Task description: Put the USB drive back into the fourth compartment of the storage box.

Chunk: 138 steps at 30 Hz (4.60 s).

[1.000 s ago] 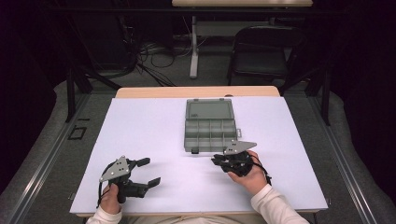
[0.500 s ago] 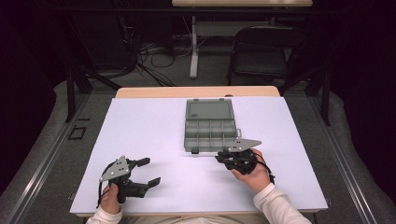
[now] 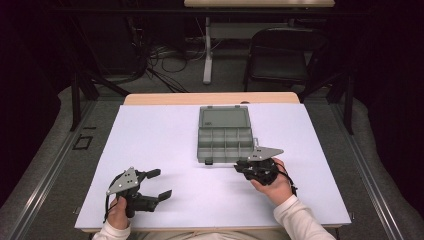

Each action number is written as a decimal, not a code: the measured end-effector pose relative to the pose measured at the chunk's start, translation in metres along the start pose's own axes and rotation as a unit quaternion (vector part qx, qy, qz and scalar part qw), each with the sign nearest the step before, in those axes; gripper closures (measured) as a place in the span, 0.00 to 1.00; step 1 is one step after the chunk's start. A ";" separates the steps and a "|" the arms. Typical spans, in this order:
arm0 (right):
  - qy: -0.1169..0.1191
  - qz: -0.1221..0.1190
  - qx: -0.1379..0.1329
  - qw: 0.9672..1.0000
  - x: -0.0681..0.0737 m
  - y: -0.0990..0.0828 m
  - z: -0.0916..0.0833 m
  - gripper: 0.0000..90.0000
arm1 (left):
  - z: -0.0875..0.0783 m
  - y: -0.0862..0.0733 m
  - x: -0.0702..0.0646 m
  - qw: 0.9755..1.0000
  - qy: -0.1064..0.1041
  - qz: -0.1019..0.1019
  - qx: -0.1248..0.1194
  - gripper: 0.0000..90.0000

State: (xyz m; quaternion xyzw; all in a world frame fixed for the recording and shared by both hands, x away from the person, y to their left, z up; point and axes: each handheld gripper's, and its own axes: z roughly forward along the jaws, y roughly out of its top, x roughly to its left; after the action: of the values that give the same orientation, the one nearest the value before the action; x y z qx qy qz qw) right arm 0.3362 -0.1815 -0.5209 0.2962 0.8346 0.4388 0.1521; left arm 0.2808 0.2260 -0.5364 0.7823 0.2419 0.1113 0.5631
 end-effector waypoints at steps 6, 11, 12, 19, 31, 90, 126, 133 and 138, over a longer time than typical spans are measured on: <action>-0.005 0.003 -0.002 1.000 -0.003 0.000 -0.003 0.88 | 0.000 0.000 0.000 1.000 -0.001 0.000 -0.001 0.17; -0.010 0.004 -0.004 1.000 -0.006 0.000 -0.005 0.88 | 0.000 0.000 0.000 1.000 0.002 0.001 0.001 0.17; -0.012 0.004 -0.003 1.000 -0.007 0.000 -0.005 0.88 | 0.000 0.000 0.000 1.000 0.002 0.001 0.001 0.17; -0.016 0.004 -0.004 1.000 -0.010 0.000 -0.007 0.88 | 0.000 0.000 0.000 1.000 0.002 0.000 0.001 0.17; -0.022 0.002 -0.006 1.000 -0.016 0.006 -0.008 0.88 | 0.001 0.000 0.000 1.000 0.001 0.001 0.003 0.17; -0.067 -0.001 0.035 0.997 -0.070 0.052 -0.002 0.88 | 0.000 0.000 0.000 1.000 0.001 -0.001 0.002 0.17; -0.094 0.008 0.062 0.994 -0.095 0.061 0.025 0.88 | 0.001 0.000 0.000 1.000 0.000 0.000 0.003 0.17; -0.095 0.009 0.071 0.993 -0.098 0.059 0.035 0.88 | 0.000 0.000 0.000 1.000 0.000 0.000 0.002 0.17; -0.096 0.010 0.078 0.992 -0.100 0.056 0.042 0.88 | 0.000 0.000 0.000 1.000 -0.001 0.000 0.002 0.17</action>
State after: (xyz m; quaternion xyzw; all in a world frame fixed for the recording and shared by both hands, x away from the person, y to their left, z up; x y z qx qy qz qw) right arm 0.4562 -0.1927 -0.4992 0.3559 0.8450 0.3433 0.2036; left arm 0.2812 0.2260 -0.5367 0.7835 0.2417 0.1100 0.5617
